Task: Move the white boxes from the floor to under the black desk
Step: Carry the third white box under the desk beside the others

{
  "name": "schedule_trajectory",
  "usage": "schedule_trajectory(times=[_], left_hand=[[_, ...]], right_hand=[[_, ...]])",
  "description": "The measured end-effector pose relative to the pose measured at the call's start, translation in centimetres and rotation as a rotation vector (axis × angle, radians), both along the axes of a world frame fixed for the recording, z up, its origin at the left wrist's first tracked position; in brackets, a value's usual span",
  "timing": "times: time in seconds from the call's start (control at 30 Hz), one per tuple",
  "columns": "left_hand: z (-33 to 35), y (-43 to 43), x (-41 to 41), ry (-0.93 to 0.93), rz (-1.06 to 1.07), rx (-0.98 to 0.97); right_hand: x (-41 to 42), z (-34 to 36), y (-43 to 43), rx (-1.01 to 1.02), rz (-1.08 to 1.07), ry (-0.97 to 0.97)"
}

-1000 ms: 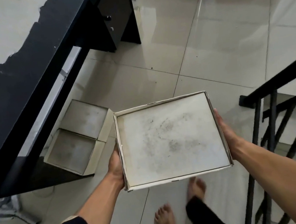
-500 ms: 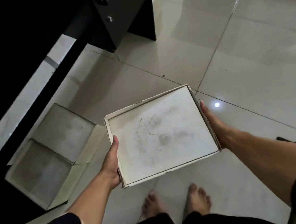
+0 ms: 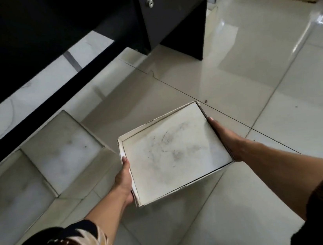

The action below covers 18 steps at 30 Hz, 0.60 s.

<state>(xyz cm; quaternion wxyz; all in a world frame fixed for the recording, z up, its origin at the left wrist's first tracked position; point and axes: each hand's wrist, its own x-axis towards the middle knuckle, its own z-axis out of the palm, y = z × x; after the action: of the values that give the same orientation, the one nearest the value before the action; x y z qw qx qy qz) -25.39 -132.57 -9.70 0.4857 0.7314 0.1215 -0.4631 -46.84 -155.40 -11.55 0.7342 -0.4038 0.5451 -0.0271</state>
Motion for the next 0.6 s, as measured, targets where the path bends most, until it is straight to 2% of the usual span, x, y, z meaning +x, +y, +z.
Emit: schedule_trajectory(times=[0.1, 0.2, 0.33, 0.4, 0.47, 0.53, 0.6], left_hand=[[-2.9, -0.7, 1.1, -0.044, 0.025, 0.007], [-5.1, -1.3, 1.8, -0.119, -0.019, 0.093], [-7.1, -1.2, 1.2, -0.200, -0.085, 0.260], [-7.1, -1.2, 1.0, -0.409, -0.180, 0.492], [-6.2, -2.1, 1.0, -0.716, -0.314, 0.735], [-5.3, -3.3, 1.4, -0.964, -0.436, 0.744], [-5.0, -4.8, 2.3, -1.095, -0.714, 0.712]], right_hand=[[2.5, -1.3, -1.6, -0.259, 0.104, 0.192], [4.2, -2.2, -2.0, -0.546, 0.392, 0.400], [5.4, -3.6, -0.9, -0.623, 0.439, 0.473], [5.7, -3.6, -0.4, -0.621, 0.435, 0.493], [6.1, -3.3, -0.1, -0.632, 0.423, 0.544], [6.7, -3.2, 0.2, -0.651, 0.390, 0.603], [7.4, -2.8, 0.3, -0.590, 0.315, 0.650]])
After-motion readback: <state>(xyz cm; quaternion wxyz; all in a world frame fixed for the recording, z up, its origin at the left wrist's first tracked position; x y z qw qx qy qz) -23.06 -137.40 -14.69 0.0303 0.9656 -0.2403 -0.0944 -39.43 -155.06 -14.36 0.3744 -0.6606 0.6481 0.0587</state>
